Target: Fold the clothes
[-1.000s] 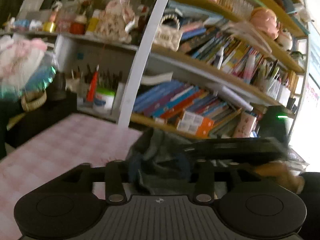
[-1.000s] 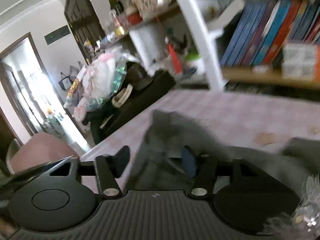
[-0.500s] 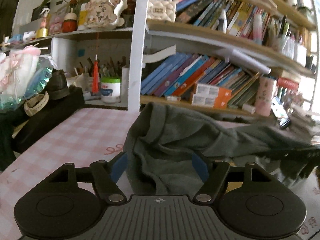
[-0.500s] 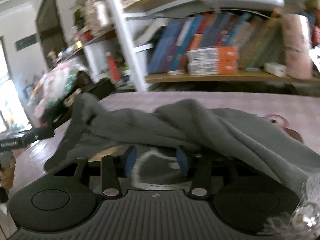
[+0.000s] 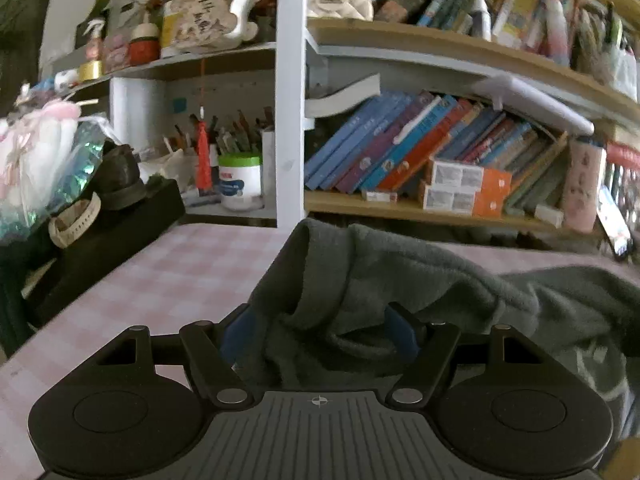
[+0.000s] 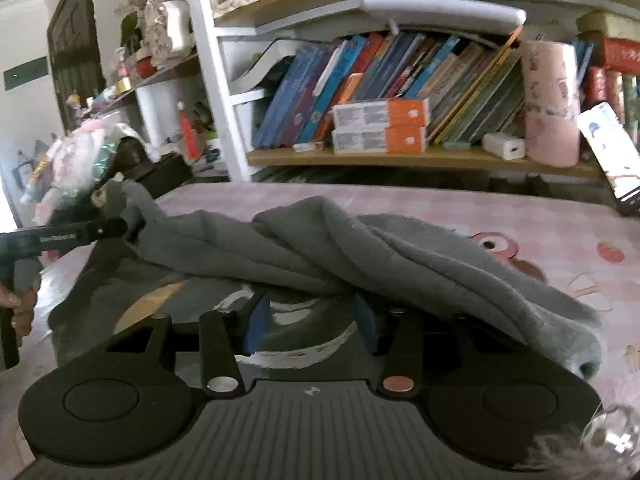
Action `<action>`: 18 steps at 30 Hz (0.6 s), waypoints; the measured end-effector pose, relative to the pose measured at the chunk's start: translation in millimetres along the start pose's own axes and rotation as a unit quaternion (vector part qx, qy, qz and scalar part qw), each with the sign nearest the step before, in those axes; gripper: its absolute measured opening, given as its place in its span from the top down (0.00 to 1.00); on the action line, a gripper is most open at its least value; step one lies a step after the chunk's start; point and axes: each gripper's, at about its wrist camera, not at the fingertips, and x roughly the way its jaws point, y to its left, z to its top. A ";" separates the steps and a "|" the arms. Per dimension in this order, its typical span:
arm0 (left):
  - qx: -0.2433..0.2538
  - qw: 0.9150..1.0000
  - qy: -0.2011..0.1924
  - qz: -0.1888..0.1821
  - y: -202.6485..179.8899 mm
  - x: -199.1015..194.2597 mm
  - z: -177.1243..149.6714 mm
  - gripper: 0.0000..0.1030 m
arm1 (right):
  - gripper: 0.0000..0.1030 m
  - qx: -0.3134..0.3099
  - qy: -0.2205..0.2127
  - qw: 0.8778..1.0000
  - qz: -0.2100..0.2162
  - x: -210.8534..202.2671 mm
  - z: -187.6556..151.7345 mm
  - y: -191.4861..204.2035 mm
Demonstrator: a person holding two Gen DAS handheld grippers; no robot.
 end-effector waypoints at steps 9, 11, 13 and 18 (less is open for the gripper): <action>-0.017 1.000 0.010 0.015 11.2 19.0 5.0 0.28 | 0.54 0.013 -0.063 0.985 -0.158 -15.2 3.6 -32.4; -0.017 1.000 0.011 0.014 11.9 24.3 9.1 0.27 | 0.53 0.025 -0.056 0.985 -0.163 -14.7 2.4 -40.4; -0.021 1.000 0.006 0.014 12.6 27.0 12.2 0.27 | 0.51 0.031 -0.053 0.985 -0.161 -14.5 1.4 -44.3; -0.065 0.996 -0.068 -0.007 20.3 11.2 8.4 0.27 | 0.41 0.031 -0.051 0.987 -0.152 -12.8 -0.7 -46.0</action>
